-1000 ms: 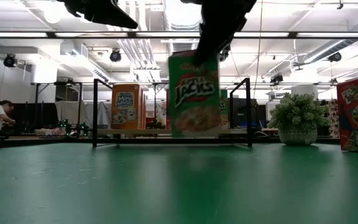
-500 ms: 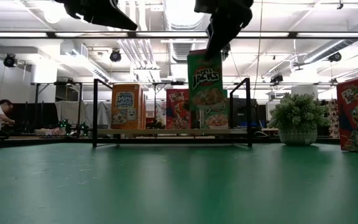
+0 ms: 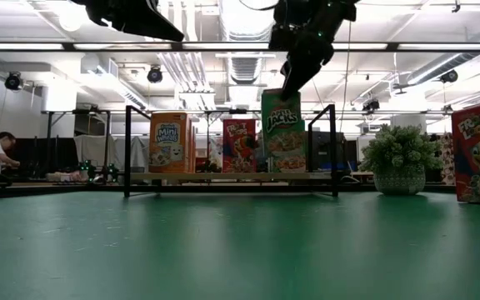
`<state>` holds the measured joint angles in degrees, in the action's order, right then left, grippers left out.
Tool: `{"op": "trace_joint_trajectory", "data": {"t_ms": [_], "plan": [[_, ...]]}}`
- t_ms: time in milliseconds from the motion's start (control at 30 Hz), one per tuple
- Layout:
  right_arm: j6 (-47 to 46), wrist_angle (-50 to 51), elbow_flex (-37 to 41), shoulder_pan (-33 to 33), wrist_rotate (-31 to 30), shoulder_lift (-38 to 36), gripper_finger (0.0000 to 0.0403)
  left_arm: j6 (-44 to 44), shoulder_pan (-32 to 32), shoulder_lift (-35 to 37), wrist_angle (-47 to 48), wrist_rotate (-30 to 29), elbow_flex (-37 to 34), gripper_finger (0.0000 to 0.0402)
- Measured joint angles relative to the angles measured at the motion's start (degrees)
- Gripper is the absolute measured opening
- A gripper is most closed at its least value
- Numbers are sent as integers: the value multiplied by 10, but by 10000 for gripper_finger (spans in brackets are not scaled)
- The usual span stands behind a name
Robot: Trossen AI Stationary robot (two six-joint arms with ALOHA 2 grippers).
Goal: Stack cereal on shelf
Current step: Put the green cereal box on the shelf aligned with the other green cereal boxes
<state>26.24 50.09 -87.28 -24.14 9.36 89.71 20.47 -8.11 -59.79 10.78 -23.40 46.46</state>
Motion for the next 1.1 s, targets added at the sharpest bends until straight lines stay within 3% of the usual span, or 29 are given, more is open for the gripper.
{"op": "trace_joint_trajectory", "data": {"t_ms": [500,1100], "plan": [[30,-38,62,-41,16,-4,115,0,0,0,0,0,0,0],[24,-57,76,-59,11,-8,116,0,0,0,-1,0,0,0]]}}
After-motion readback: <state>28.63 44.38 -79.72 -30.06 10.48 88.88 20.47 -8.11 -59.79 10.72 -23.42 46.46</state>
